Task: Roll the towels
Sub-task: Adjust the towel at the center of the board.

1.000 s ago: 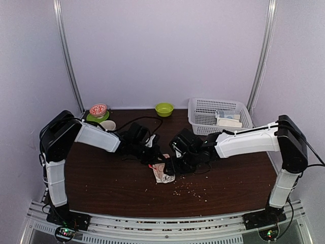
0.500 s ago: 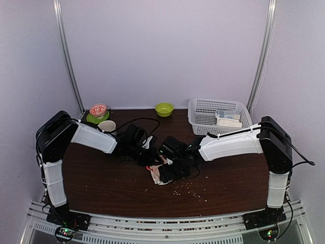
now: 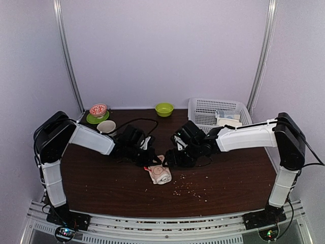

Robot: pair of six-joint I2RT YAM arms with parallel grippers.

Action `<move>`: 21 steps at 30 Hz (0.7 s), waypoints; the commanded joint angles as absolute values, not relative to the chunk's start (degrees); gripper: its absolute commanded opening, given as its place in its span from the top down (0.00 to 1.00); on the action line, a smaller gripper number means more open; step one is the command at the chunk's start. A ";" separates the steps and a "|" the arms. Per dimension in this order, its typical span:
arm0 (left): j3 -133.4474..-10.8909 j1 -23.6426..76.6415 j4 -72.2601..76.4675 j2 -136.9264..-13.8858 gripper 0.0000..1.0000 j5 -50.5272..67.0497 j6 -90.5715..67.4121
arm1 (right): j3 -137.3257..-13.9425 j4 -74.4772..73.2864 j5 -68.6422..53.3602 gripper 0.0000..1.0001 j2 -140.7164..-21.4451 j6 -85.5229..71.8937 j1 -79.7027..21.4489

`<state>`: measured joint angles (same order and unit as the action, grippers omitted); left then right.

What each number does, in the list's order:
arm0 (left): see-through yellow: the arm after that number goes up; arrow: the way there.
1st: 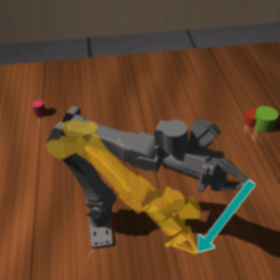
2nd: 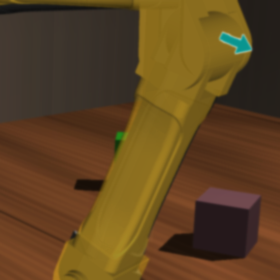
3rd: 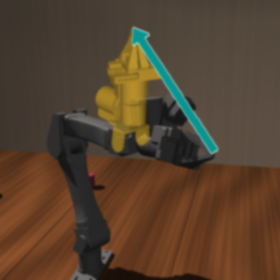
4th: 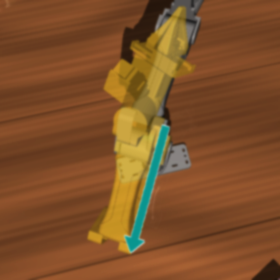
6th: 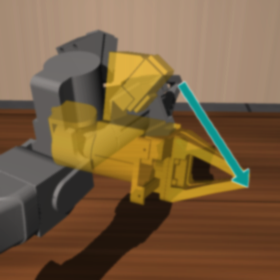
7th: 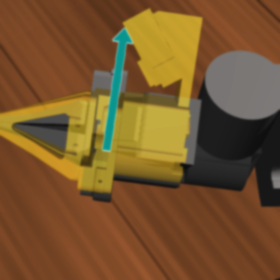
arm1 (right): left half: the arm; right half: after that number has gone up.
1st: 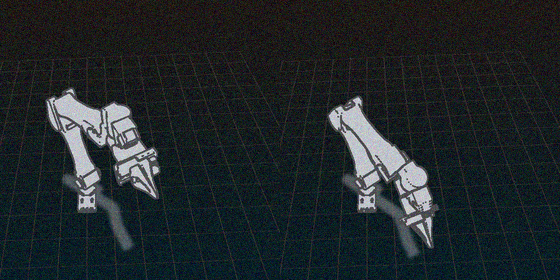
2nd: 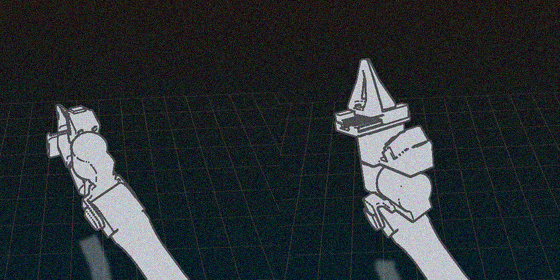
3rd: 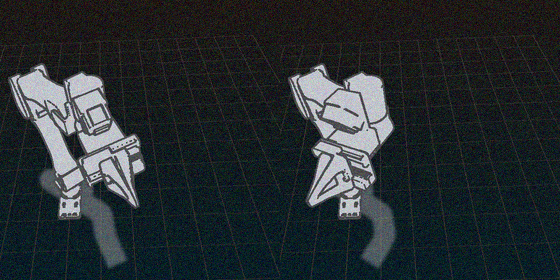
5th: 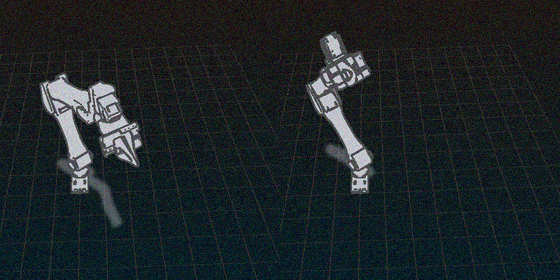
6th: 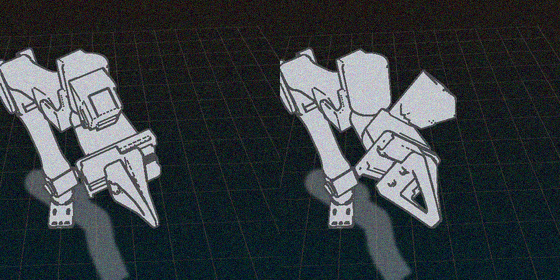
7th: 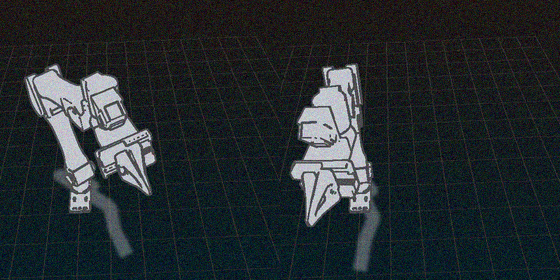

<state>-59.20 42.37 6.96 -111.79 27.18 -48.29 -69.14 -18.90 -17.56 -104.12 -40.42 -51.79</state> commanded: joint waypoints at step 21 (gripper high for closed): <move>-57.12 41.49 2.37 -110.83 1.00 24.70 -47.29 | -79.50 -23.51 -22.52 0.36 -124.20 -43.57 -57.16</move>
